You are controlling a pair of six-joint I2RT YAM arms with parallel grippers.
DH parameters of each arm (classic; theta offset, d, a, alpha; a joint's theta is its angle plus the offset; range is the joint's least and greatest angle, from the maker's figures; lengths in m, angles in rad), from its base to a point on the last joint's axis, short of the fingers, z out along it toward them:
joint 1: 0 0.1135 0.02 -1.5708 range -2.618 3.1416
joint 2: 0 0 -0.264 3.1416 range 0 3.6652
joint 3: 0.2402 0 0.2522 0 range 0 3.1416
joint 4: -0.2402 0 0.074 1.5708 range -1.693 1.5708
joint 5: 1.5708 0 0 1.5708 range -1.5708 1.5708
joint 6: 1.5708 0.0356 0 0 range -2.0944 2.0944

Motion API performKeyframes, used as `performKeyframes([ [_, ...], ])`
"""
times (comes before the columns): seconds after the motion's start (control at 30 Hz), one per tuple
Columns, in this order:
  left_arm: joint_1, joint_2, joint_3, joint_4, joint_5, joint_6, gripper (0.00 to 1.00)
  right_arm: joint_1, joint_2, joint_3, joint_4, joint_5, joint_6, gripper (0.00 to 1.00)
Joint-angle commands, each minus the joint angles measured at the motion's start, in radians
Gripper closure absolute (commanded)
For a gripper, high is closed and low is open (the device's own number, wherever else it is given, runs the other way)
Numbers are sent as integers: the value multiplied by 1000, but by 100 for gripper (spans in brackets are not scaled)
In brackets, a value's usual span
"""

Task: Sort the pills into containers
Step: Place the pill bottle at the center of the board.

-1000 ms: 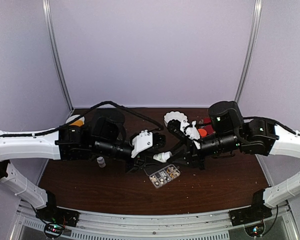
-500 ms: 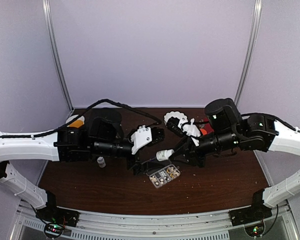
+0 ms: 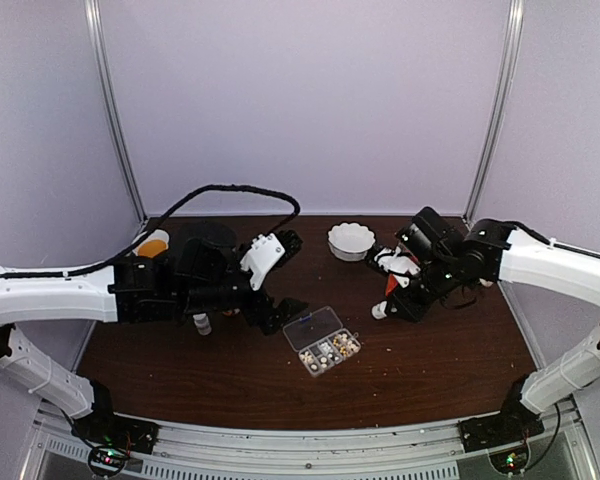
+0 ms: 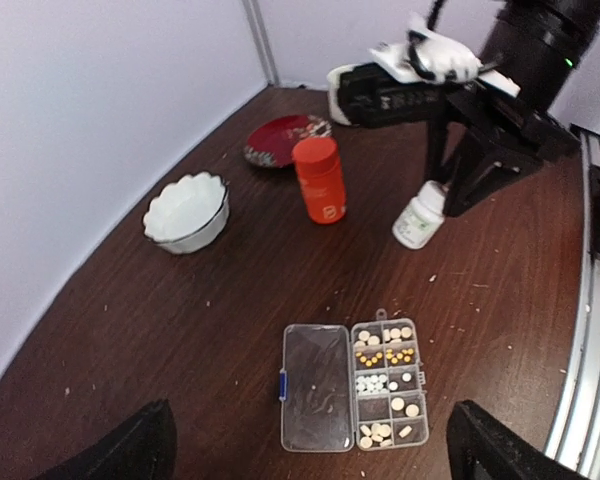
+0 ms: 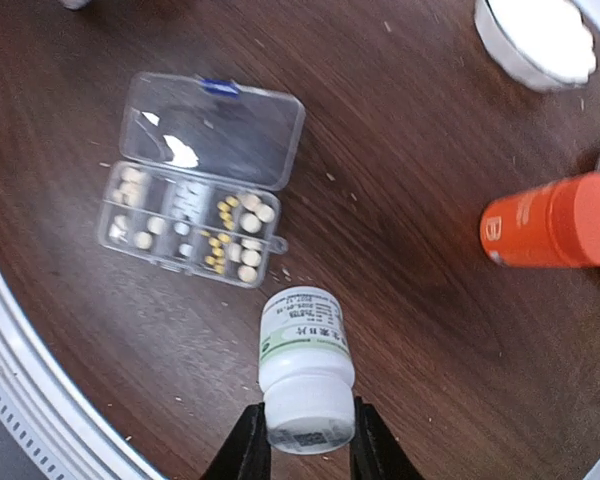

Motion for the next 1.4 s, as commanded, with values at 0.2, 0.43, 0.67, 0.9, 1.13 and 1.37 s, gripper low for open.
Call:
performKeyframes([
  [0.2, 108, 67, 49, -72, -28, -238, 2, -209, 218, 23, -103, 39, 48, 94],
  [0.43, 124, 132, 77, -111, -15, -252, 3, -287, 335, 54, -97, 11, 23, 91],
  [0.67, 124, 159, 91, -117, -21, -243, 3, -289, 410, 92, -120, 69, 21, 64],
  [0.9, 135, 192, 103, -122, -9, -259, 3, -289, 309, 100, -100, 78, 35, 9],
  [1.13, 160, 230, 129, -136, 16, -284, 3, -218, 115, 56, -37, 80, 33, 5],
  [1.37, 161, 247, 146, -127, 2, -271, 3, -194, -116, 42, 66, 250, 166, 0],
])
